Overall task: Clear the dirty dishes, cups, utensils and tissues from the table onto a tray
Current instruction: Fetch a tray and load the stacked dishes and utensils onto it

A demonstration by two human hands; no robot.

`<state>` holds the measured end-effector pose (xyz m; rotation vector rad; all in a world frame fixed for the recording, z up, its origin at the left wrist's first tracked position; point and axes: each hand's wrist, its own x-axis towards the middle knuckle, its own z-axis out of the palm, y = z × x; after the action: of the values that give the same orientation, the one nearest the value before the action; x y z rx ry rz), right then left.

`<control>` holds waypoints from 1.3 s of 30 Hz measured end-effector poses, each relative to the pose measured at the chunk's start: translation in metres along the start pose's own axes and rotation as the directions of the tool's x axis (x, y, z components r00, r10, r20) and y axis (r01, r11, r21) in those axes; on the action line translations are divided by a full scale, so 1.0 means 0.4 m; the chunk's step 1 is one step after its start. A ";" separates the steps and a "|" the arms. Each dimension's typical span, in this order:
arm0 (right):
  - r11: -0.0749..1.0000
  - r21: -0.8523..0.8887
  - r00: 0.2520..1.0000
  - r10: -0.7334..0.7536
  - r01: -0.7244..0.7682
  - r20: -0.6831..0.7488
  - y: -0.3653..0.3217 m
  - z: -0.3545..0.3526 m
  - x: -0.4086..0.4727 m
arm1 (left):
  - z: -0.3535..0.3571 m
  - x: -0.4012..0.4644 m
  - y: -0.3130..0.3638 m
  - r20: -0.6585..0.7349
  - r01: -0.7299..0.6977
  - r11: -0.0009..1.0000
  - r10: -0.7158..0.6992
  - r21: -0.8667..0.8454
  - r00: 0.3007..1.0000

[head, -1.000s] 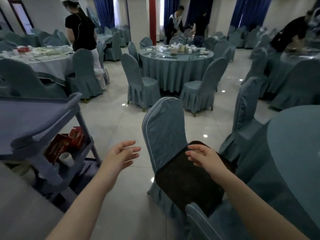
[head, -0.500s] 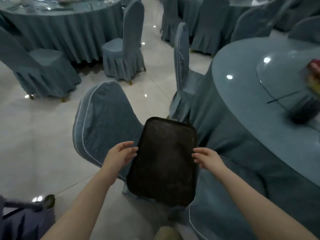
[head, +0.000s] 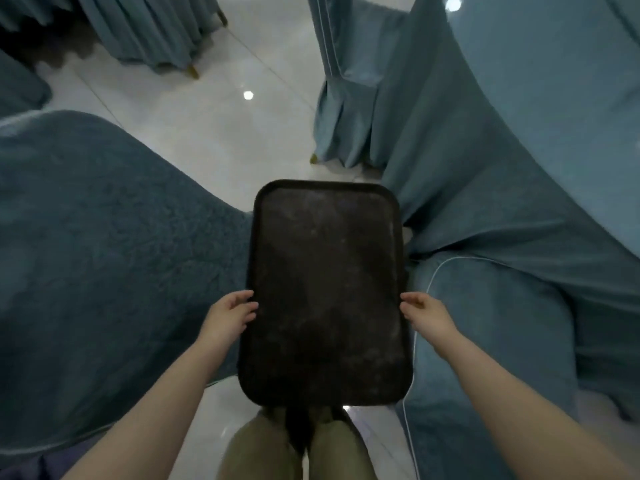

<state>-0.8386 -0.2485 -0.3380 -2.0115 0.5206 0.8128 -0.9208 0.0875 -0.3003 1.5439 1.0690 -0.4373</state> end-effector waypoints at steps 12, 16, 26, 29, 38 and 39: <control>0.964 -0.254 0.997 0.079 -0.078 -0.005 0.156 0.097 0.222 | 0.054 0.297 -0.140 0.033 -0.027 0.861 0.012 0.507 0.999; 0.958 -0.273 0.996 0.078 -0.088 -0.046 0.165 0.103 0.237 | 0.077 0.328 -0.158 0.006 0.011 0.867 -0.016 0.498 1.000; 0.974 0.113 0.977 0.206 -0.199 -0.061 0.122 0.100 0.263 | 0.056 0.359 -0.128 -0.099 -0.026 0.959 0.056 0.281 0.994; 0.959 0.225 0.972 0.203 -0.174 -0.115 0.103 0.096 0.251 | 0.035 0.354 -0.078 -0.112 -0.064 0.970 0.092 0.234 0.989; 0.954 0.274 0.960 0.184 -0.123 -0.211 -0.046 0.041 0.129 | -0.025 0.229 0.139 -0.188 -0.172 0.904 0.262 0.391 0.947; 0.950 0.295 0.959 0.177 -0.107 -0.222 -0.073 0.027 0.108 | -0.037 0.209 0.167 -0.191 -0.189 0.906 0.277 0.379 0.942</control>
<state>-0.7939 -0.2261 -0.3563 -1.8326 0.8832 0.5390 -0.8276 0.1378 -0.3213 2.0670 1.0051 -0.2895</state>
